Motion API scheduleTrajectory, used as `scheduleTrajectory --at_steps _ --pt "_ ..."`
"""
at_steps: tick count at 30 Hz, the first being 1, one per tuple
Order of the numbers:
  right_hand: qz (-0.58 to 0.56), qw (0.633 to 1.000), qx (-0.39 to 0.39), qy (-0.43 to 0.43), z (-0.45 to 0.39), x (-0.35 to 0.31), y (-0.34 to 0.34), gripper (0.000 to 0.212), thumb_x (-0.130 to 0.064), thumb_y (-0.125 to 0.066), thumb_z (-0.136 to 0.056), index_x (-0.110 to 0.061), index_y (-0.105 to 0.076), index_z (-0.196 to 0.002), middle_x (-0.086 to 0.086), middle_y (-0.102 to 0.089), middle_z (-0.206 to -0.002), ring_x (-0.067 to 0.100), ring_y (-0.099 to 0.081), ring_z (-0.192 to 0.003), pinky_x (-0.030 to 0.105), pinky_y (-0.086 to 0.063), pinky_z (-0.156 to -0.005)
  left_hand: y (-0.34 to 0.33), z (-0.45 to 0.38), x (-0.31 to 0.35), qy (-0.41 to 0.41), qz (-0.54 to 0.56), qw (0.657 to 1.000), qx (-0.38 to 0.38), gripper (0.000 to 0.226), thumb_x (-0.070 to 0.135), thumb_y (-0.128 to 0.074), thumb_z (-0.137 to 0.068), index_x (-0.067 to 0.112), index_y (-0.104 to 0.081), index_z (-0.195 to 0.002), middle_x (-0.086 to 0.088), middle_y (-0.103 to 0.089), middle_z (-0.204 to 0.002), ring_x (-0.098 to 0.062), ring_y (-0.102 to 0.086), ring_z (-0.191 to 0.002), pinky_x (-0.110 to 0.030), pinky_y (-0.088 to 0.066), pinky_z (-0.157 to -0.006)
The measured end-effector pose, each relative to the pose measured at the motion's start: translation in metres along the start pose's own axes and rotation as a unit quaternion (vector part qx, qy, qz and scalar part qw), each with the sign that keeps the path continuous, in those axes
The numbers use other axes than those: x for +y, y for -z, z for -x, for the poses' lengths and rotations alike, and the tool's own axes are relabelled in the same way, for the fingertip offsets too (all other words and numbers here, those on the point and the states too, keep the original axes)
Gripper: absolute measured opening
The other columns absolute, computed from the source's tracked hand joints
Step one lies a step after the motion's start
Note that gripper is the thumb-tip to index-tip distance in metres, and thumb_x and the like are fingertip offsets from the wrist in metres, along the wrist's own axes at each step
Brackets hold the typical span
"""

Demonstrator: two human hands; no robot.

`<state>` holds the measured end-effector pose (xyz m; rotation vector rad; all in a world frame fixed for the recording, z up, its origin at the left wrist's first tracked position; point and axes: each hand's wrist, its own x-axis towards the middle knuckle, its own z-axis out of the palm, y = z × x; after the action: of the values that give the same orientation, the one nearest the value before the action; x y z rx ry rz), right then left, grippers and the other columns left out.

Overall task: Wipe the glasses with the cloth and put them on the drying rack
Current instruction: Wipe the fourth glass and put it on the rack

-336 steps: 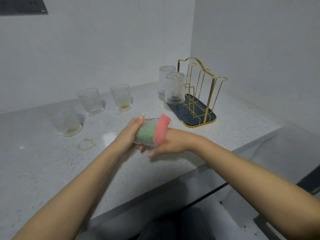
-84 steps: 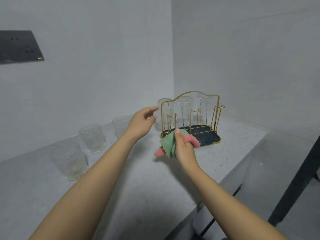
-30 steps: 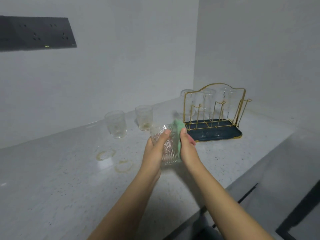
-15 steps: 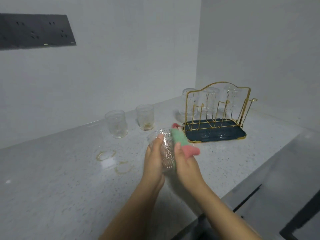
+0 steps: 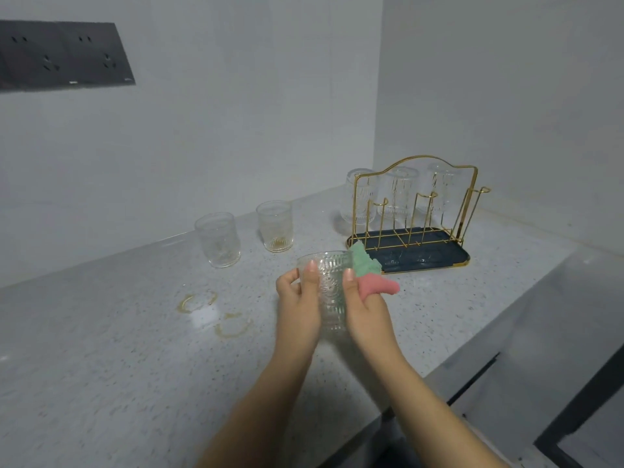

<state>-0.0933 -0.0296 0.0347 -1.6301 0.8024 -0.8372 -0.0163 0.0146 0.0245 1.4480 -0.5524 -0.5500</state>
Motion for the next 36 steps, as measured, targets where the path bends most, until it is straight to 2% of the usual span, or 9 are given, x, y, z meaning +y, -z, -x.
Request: scheduleTrajectory --at_steps 5,9,12,15,22,26,30,33,36 --pt "-0.031 0.999 -0.008 0.006 0.004 -0.004 -0.002 0.058 -0.050 -0.027 -0.093 -0.011 -0.051 -0.128 0.008 -0.061 -0.115 0.015 -0.056 -0.110 0.026 -0.044 -0.088 -0.001 0.009 0.005 0.003 0.052 0.999 0.000 0.075 0.059 -0.069 -0.063 0.015 -0.051 -0.122 0.000 -0.068 -0.114 -0.014 -0.068 -0.102 -0.034 -0.055 -0.088" --pt "-0.091 0.988 -0.030 -0.118 -0.018 -0.009 0.009 0.067 -0.056 -0.021 -0.093 -0.013 -0.030 -0.142 0.010 -0.032 -0.148 0.025 -0.035 -0.135 0.040 -0.025 -0.114 -0.001 0.011 -0.001 0.011 0.102 0.994 -0.037 0.053 0.040 -0.070 -0.076 0.009 -0.062 -0.119 -0.010 -0.073 -0.112 -0.015 -0.073 -0.093 -0.024 -0.057 -0.066" --pt "-0.082 0.992 -0.064 -0.069 -0.005 0.001 0.002 0.062 -0.053 -0.020 -0.094 -0.013 -0.040 -0.136 -0.001 -0.044 -0.137 0.012 -0.042 -0.127 0.025 -0.030 -0.110 -0.001 0.004 0.001 0.036 0.138 0.990 -0.019 0.061 0.050 -0.074 -0.074 0.008 -0.067 -0.118 -0.014 -0.073 -0.110 -0.025 -0.072 -0.098 -0.035 -0.060 -0.079" --pt "-0.026 0.997 -0.073 -0.012 0.021 0.001 -0.005 0.050 -0.052 -0.024 -0.090 -0.022 -0.057 -0.112 -0.007 -0.062 -0.105 0.006 -0.056 -0.107 0.002 -0.038 -0.080 0.002 -0.001 0.003 0.068 0.197 0.978 0.019 0.070 0.055 -0.074 -0.069 0.012 -0.063 -0.123 -0.013 -0.071 -0.118 -0.030 -0.068 -0.110 -0.051 -0.050 -0.101" --pt "-0.024 0.992 -0.059 -0.109 -0.021 -0.004 0.018 0.070 -0.055 -0.019 -0.094 -0.006 -0.022 -0.145 0.012 -0.026 -0.151 0.025 -0.026 -0.139 0.038 -0.018 -0.114 -0.008 0.005 0.002 0.046 0.140 0.989 0.013 0.049 0.051 -0.060 -0.080 0.015 -0.049 -0.112 -0.007 -0.065 -0.110 -0.022 -0.066 -0.100 -0.043 -0.055 -0.089" --pt "-0.002 0.995 -0.067 -0.069 -0.012 0.002 0.015 0.071 -0.057 -0.019 -0.092 -0.007 -0.039 -0.137 0.007 -0.047 -0.135 0.020 -0.040 -0.130 0.030 -0.029 -0.105 -0.006 0.006 0.008 0.019 0.052 0.998 -0.043 0.066 0.062 -0.044 -0.084 0.019 -0.057 -0.132 -0.004 -0.062 -0.134 -0.016 -0.061 -0.120 -0.036 -0.044 -0.106" --pt "0.014 0.999 -0.040 0.003 0.005 0.009 0.001 0.048 -0.057 -0.025 -0.084 -0.021 -0.057 -0.087 -0.002 -0.060 -0.082 0.007 -0.057 -0.082 0.015 -0.044 -0.067 -0.006 0.009 0.011 -0.003 -0.055 0.998 -0.003 0.078 0.061 -0.034 -0.090 0.023 -0.015 -0.156 0.004 -0.023 -0.161 -0.016 -0.026 -0.146 -0.032 -0.021 -0.115" --pt "-0.007 0.998 -0.052 0.031 0.003 0.007 -0.001 0.060 -0.054 -0.027 -0.088 -0.016 -0.047 -0.130 0.000 -0.055 -0.125 0.012 -0.050 -0.119 0.018 -0.039 -0.095 0.001 0.009 0.009 -0.006 0.020 1.000 -0.020 0.077 0.057 -0.066 -0.074 0.018 -0.045 -0.136 0.002 -0.056 -0.136 -0.008 -0.062 -0.113 -0.023 -0.049 -0.090" --pt "-0.071 0.994 -0.032 -0.080 -0.015 -0.002 0.008 0.073 -0.060 -0.024 -0.089 -0.009 -0.034 -0.140 0.003 -0.038 -0.141 0.021 -0.036 -0.133 0.032 -0.024 -0.113 0.001 0.007 0.002 0.026 0.106 0.992 -0.063 0.068 0.049 -0.080 -0.072 0.012 -0.057 -0.124 -0.010 -0.070 -0.118 -0.021 -0.071 -0.103 -0.036 -0.058 -0.084"
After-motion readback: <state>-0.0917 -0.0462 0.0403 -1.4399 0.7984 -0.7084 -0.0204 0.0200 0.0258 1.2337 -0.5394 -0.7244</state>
